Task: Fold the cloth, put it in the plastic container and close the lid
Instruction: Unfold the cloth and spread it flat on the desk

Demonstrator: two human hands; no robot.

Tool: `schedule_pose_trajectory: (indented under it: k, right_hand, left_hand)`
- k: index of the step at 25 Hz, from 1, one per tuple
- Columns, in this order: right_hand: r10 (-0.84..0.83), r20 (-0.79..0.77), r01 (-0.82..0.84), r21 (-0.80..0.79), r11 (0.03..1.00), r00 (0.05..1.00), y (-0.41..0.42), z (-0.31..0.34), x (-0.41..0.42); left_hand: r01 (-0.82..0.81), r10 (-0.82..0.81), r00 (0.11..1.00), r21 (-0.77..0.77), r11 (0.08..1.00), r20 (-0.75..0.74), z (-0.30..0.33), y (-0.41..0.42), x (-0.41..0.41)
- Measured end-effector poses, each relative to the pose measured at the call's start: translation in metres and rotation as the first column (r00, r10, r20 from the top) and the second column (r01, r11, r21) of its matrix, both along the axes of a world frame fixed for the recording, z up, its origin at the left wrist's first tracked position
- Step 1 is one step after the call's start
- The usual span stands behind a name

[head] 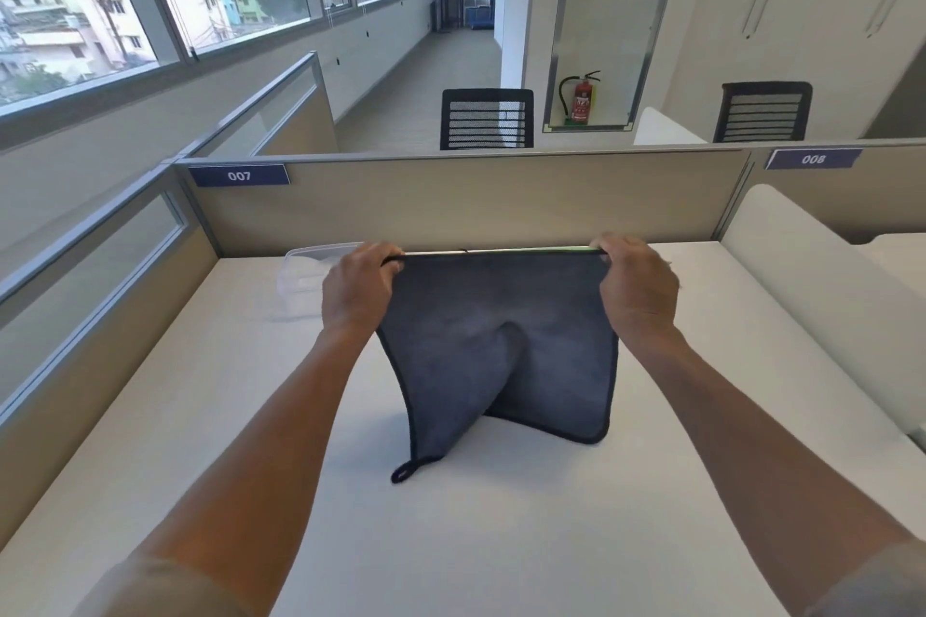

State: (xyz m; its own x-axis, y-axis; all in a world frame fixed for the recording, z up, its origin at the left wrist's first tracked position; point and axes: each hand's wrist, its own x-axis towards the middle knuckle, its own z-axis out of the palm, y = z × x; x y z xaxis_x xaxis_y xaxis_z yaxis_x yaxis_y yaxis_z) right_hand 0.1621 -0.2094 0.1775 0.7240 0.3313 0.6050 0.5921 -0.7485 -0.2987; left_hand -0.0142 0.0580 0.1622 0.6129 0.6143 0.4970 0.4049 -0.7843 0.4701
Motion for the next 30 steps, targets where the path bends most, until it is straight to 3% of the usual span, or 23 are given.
schedule_pose_trajectory:
  k: [6,13,24,30]
  right_hand:
    - [0.018,-0.018,-0.019,-0.036,0.999,1.000,-0.023,0.049,-0.012]
    - [0.018,-0.033,-0.023,-0.137,0.990,0.999,-0.024,0.069,0.002]
    - [0.031,-0.038,-0.039,-0.230,0.972,0.999,0.010,-0.039,0.046]
    - [0.081,-0.002,-0.077,-0.358,0.931,0.997,-0.024,-0.115,0.025]
  left_hand:
    - [0.141,-0.140,0.986,-0.004,0.990,0.088,0.051,-0.001,-0.012]
    - [0.143,-0.144,0.989,-0.017,0.990,-0.041,0.075,0.012,-0.004]
    - [0.026,-0.028,0.980,-0.015,1.000,-0.195,-0.025,0.021,0.021]
    - [0.124,-0.128,0.962,-0.034,0.992,-0.242,-0.096,0.005,-0.007]
